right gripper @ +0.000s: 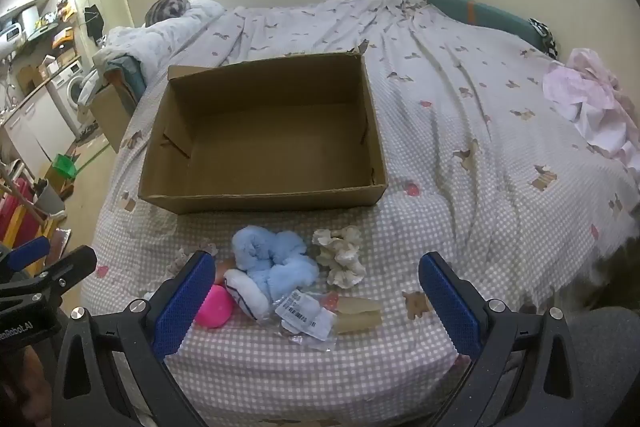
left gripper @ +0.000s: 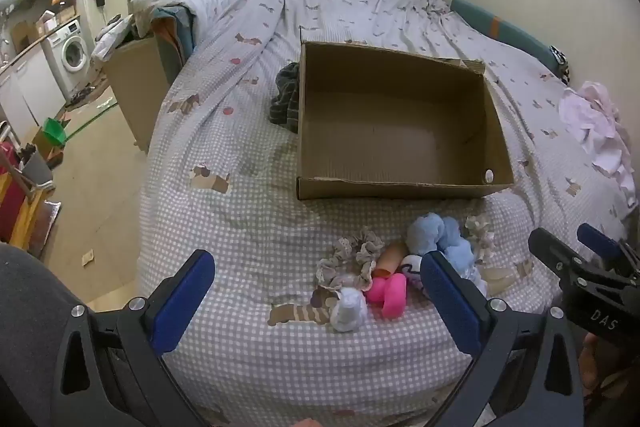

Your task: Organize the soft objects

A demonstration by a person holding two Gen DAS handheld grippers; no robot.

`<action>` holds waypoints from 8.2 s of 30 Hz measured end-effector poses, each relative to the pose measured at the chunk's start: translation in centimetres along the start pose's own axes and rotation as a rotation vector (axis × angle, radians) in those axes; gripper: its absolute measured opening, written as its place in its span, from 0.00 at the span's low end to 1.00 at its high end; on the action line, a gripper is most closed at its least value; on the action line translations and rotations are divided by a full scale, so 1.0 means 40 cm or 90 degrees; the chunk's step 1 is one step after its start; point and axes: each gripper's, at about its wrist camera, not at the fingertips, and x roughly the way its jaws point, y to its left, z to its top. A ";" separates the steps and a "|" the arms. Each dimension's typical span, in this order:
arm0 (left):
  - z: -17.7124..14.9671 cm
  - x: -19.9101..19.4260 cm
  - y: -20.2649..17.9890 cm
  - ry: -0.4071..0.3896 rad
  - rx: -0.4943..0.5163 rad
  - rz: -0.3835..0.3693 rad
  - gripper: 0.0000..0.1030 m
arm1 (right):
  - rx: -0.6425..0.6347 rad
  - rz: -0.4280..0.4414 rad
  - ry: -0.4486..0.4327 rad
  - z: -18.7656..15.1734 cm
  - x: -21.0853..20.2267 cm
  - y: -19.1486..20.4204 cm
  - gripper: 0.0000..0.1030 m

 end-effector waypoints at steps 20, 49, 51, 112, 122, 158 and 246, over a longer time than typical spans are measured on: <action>0.002 -0.009 -0.004 -0.013 0.003 0.008 1.00 | 0.000 -0.001 0.001 0.000 0.001 0.001 1.00; -0.001 0.002 -0.003 -0.007 0.003 0.015 1.00 | 0.001 -0.001 0.005 -0.005 0.004 -0.001 1.00; -0.002 0.003 -0.003 -0.007 0.002 0.016 1.00 | 0.001 -0.001 0.005 -0.005 0.004 -0.001 1.00; 0.001 0.067 0.088 0.076 -0.093 0.085 1.00 | 0.097 0.002 0.288 0.031 0.235 -0.145 0.95; -0.009 0.102 0.111 0.119 -0.113 0.093 1.00 | 0.100 0.027 0.409 -0.074 0.376 -0.133 0.30; -0.043 0.302 0.021 0.338 -0.112 -0.058 0.57 | 0.083 0.155 0.162 0.075 0.133 -0.111 0.07; 0.335 0.357 -0.052 0.046 -0.002 -0.062 0.64 | 0.073 0.136 0.095 0.233 0.309 -0.074 0.80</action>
